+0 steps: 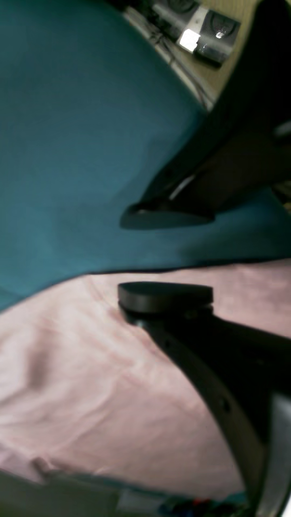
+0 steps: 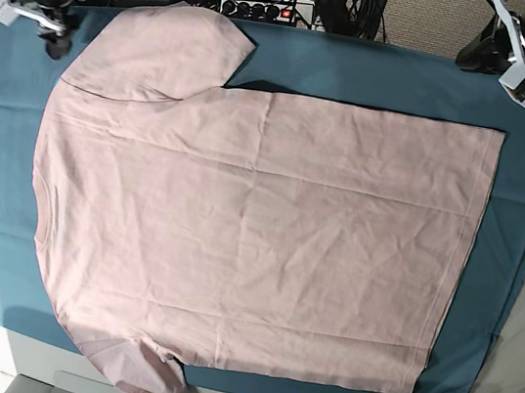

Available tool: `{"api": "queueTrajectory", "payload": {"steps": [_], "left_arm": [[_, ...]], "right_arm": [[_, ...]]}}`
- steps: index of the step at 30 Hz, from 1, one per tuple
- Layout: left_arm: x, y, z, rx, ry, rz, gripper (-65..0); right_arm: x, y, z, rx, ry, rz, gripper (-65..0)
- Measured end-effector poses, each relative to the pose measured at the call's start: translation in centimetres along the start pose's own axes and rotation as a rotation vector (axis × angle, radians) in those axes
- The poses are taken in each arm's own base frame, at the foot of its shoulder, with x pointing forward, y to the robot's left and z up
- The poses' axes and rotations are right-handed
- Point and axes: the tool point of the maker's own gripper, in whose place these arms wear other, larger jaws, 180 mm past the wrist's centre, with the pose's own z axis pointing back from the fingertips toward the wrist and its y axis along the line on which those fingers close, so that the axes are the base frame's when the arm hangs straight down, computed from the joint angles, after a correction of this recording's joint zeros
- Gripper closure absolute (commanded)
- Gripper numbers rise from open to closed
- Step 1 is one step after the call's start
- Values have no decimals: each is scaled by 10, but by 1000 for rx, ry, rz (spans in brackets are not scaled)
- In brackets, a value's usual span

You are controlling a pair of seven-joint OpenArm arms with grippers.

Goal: Fold the T-shirt properly
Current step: 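Move both grippers down to the shirt's shoulder corners and grasp them, then pull the grasped shoulder corners apart with both grippers to straighten the shirt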

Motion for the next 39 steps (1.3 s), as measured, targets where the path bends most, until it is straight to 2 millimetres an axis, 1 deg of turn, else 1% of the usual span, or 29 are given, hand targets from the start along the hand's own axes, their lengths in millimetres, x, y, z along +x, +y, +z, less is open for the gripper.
{"api": "queueTrajectory", "payload": {"steps": [3, 8, 11, 14, 17, 19, 22, 23, 24, 26, 27, 30, 31, 33, 36, 39], "left_arm": [[0, -2, -1, 5, -14, 19, -73], [0, -4, -3, 10, -30, 43, -74], [0, -4, -3, 10, -31, 45, -74], [1, -4, -3, 11, -34, 44, -74], [1, 0, -3, 30, -38, 25, -74], [0, 4, -3, 50, -25, 3, -74], [10, 10, -6, 62, -53, -20, -74], [13, 11, -7, 65, -63, -26, -74], [16, 15, -7, 80, -71, -19, -74], [21, 30, -7, 150, -81, 36, -89], [21, 41, -6, 205, -75, 48, -114], [25, 69, -4, 328, -92, 102, -216], [25, 78, -5, 352, -99, 128, -234], [17, 100, -7, 398, -97, 174, -235], [-7, 127, -17, 404, -77, 298, -235], [-30, 149, -28, 393, -66, 438, -235]], "right_arm": [[-18, 12, -6, 28, 48, 28, -224], [-38, 30, -10, 78, 84, 35, -224], [-48, 37, -12, 95, 113, 59, -224], [-55, 41, -12, 104, 136, 65, -224], [-68, 42, -4, 139, 177, 96, -224], [-74, 39, 1, 144, 196, 98, -224], [-77, 36, 5, 142, 206, 92, -223], [-77, 36, 6, 142, 206, 92, -211], [-77, 36, 6, 142, 206, 93, -171], [-77, 33, 6, 131, 211, 117, -42], [-79, 33, 6, 133, 220, 120, 0], [-81, 33, 7, 141, 226, 134, 0], [-81, 32, 7, 137, 227, 145, 0], [-81, 31, 8, 136, 228, 148, 0], [-81, 30, 7, 130, 227, 163, 0], [-81, 30, 7, 131, 223, 177, 0]]}}
